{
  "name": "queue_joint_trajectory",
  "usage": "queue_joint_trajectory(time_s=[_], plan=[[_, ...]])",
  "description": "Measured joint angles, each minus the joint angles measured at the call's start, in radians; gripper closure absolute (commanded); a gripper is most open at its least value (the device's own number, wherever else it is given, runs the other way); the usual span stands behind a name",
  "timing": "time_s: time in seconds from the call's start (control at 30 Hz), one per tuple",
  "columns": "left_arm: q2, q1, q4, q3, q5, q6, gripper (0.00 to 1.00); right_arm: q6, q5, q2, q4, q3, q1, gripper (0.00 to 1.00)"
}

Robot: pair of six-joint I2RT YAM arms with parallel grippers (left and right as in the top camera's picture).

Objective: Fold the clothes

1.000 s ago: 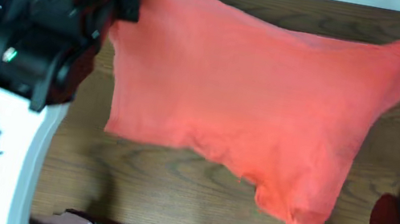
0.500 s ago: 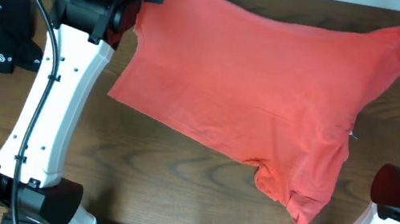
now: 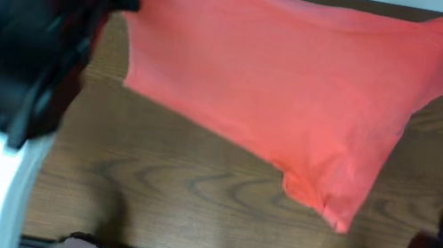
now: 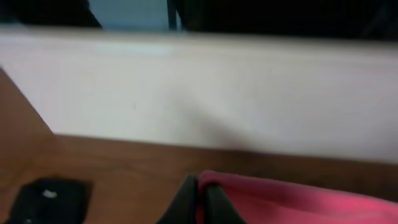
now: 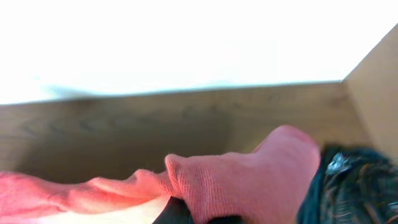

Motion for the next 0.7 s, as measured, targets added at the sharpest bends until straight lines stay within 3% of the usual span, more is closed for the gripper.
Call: queue_joint_trajectory(time_s=[0.37, 0.7], plan=[[-0.377, 0.000, -0.190, 0.004, 0.000, -0.003, 0.94, 0.001, 0.016, -0.325, 0.024, 0.013, 0.000, 0.99], [-0.493, 0.000, -0.433, 0.006, 0.000, -0.055, 0.94, 0.006, 0.017, -0.384, -0.003, 0.013, 0.000, 0.99]])
